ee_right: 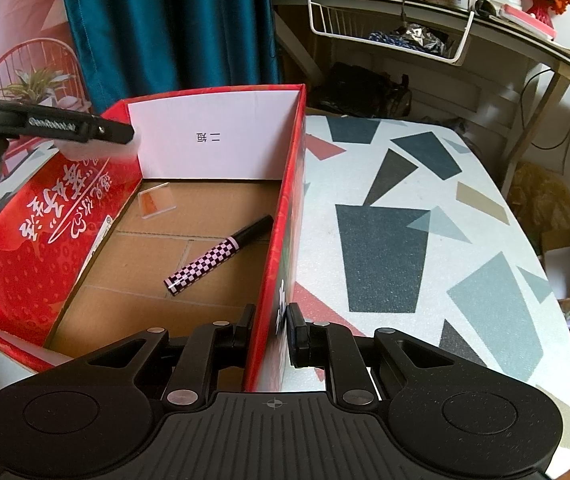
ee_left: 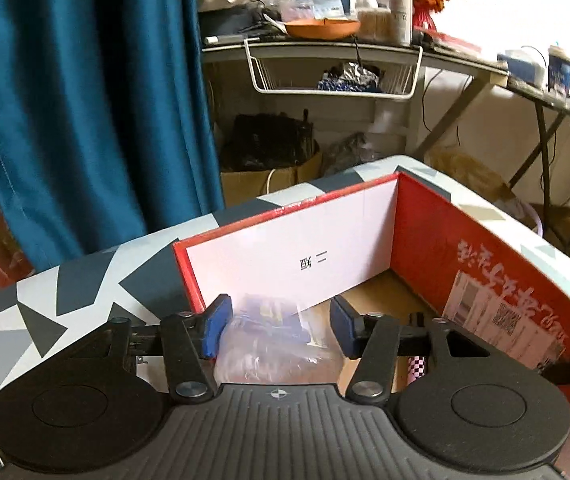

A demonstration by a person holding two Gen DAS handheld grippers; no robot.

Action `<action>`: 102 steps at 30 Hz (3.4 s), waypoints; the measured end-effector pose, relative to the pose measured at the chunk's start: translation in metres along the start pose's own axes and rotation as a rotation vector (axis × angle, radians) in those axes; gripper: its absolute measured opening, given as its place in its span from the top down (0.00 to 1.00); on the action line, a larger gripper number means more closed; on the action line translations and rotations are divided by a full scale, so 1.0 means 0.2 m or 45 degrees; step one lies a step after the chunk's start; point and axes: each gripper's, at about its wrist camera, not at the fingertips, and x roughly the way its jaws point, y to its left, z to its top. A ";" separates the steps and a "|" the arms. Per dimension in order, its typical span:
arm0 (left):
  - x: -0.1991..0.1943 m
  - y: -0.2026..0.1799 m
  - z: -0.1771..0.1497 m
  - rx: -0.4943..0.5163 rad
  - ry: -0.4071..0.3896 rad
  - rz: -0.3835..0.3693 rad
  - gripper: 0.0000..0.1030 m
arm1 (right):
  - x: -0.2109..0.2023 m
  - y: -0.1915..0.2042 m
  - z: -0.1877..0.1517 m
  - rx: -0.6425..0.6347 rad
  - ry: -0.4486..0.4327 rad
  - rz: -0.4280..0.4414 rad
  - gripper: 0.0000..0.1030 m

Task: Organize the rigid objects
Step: 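Carry the blue-packaged card into the red box and release it, then move the left tool down to the black key on a ring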

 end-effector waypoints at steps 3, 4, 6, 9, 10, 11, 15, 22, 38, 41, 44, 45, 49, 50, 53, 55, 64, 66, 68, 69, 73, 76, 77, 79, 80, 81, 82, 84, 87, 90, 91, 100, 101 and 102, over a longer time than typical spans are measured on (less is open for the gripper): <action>0.03 0.01 -0.01 -0.002 0.013 0.003 0.46 | 0.00 0.00 0.00 -0.002 0.001 0.000 0.86; 0.03 0.01 -0.01 -0.005 0.015 0.008 0.46 | 0.00 0.00 0.00 -0.002 0.001 0.000 0.86; 0.03 0.03 -0.01 -0.014 0.012 0.003 0.46 | 0.00 0.01 0.00 -0.001 0.000 0.000 0.86; 0.00 0.03 -0.01 -0.021 -0.008 0.001 0.46 | 0.00 0.01 0.00 -0.002 0.001 0.000 0.86; -0.02 0.04 -0.01 -0.026 -0.014 -0.002 0.46 | 0.00 0.00 0.00 -0.002 0.001 0.000 0.86; -0.04 0.05 -0.01 -0.035 -0.021 -0.008 0.46 | 0.00 0.00 0.00 -0.001 0.001 0.000 0.86; -0.14 0.10 0.00 -0.069 -0.069 -0.007 0.46 | 0.00 0.00 0.00 0.003 0.002 0.000 0.86; -0.31 0.26 -0.02 -0.158 -0.123 0.060 0.45 | 0.00 0.00 0.00 0.007 -0.001 0.002 0.86; -0.39 0.66 -0.38 -0.370 0.083 0.296 0.45 | 0.00 0.00 -0.01 0.012 -0.003 0.004 0.86; -0.36 0.73 -0.42 -0.439 0.136 0.315 0.45 | 0.00 0.00 -0.01 0.012 -0.003 0.004 0.86; -0.31 0.78 -0.48 -0.532 0.181 0.333 0.45 | 0.00 0.00 -0.01 0.013 -0.003 0.004 0.86; -0.31 0.78 -0.50 -0.539 0.187 0.342 0.45 | 0.00 0.00 -0.01 0.012 -0.003 0.004 0.86; -0.24 0.77 -0.55 -0.439 0.217 0.377 0.45 | 0.00 0.00 -0.01 0.011 -0.003 0.004 0.86; -0.23 0.77 -0.55 -0.428 0.212 0.372 0.45 | 0.00 0.00 -0.01 0.009 -0.002 0.004 0.86; -0.20 0.82 -0.55 -0.456 0.180 0.353 0.45 | 0.00 0.00 0.00 0.000 0.004 0.001 0.86; -0.16 0.84 -0.55 -0.473 0.181 0.343 0.45 | 0.01 0.00 0.00 -0.002 0.008 -0.003 0.86; -0.06 0.86 -0.58 -0.454 0.257 0.253 0.45 | 0.01 0.01 0.00 -0.003 0.018 -0.015 0.86; -0.09 0.86 -0.61 -0.473 0.245 0.235 0.45 | 0.01 0.01 0.00 -0.006 0.017 -0.014 0.86; -0.12 0.87 -0.63 -0.497 0.238 0.217 0.45 | 0.01 0.01 0.00 -0.008 0.017 -0.013 0.86; -0.13 0.86 -0.64 -0.508 0.238 0.209 0.45 | 0.01 0.01 0.00 -0.007 0.017 -0.012 0.86; -0.18 0.83 -0.68 -0.520 0.239 0.163 0.45 | 0.01 0.01 0.00 -0.005 0.016 -0.013 0.86; -0.22 0.78 -0.71 -0.497 0.231 0.141 0.45 | 0.01 0.01 0.00 -0.005 0.016 -0.013 0.86; -0.23 0.77 -0.72 -0.498 0.229 0.139 0.45 | 0.01 0.01 0.00 -0.006 0.016 -0.013 0.86; -0.24 0.76 -0.73 -0.518 0.225 0.130 0.46 | 0.01 0.01 0.00 -0.006 0.017 -0.013 0.86; -0.25 0.75 -0.74 -0.524 0.227 0.122 0.46 | 0.01 0.01 0.00 -0.006 0.016 -0.013 0.86; -0.25 0.75 -0.74 -0.524 0.229 0.113 0.46 | 0.01 0.01 0.00 -0.005 0.017 -0.013 0.86; -0.25 0.74 -0.73 -0.515 0.234 0.108 0.46 | 0.01 0.01 0.00 -0.005 0.016 -0.013 0.86; -0.25 0.73 -0.72 -0.478 0.244 0.112 0.46 | 0.01 0.01 0.00 -0.006 0.017 -0.013 0.86; -0.22 0.72 -0.70 -0.407 0.250 0.162 0.48 | 0.01 0.01 0.00 -0.006 0.017 -0.013 0.86; -0.18 0.74 -0.68 -0.407 0.256 0.202 0.55 | 0.01 0.01 0.00 -0.006 0.017 -0.013 0.86; -0.17 0.75 -0.68 -0.404 0.257 0.210 0.56 | 0.01 0.01 0.00 -0.007 0.017 -0.013 0.86; -0.14 0.72 -0.66 -0.360 0.256 0.266 0.57 | 0.02 0.01 0.00 -0.005 0.016 -0.014 0.86; -0.14 0.71 -0.65 -0.358 0.254 0.271 0.57 | 0.02 0.01 0.00 -0.006 0.017 -0.014 0.86; -0.13 0.71 -0.65 -0.356 0.252 0.275 0.58 | 0.02 0.01 0.00 -0.005 0.016 -0.014 0.86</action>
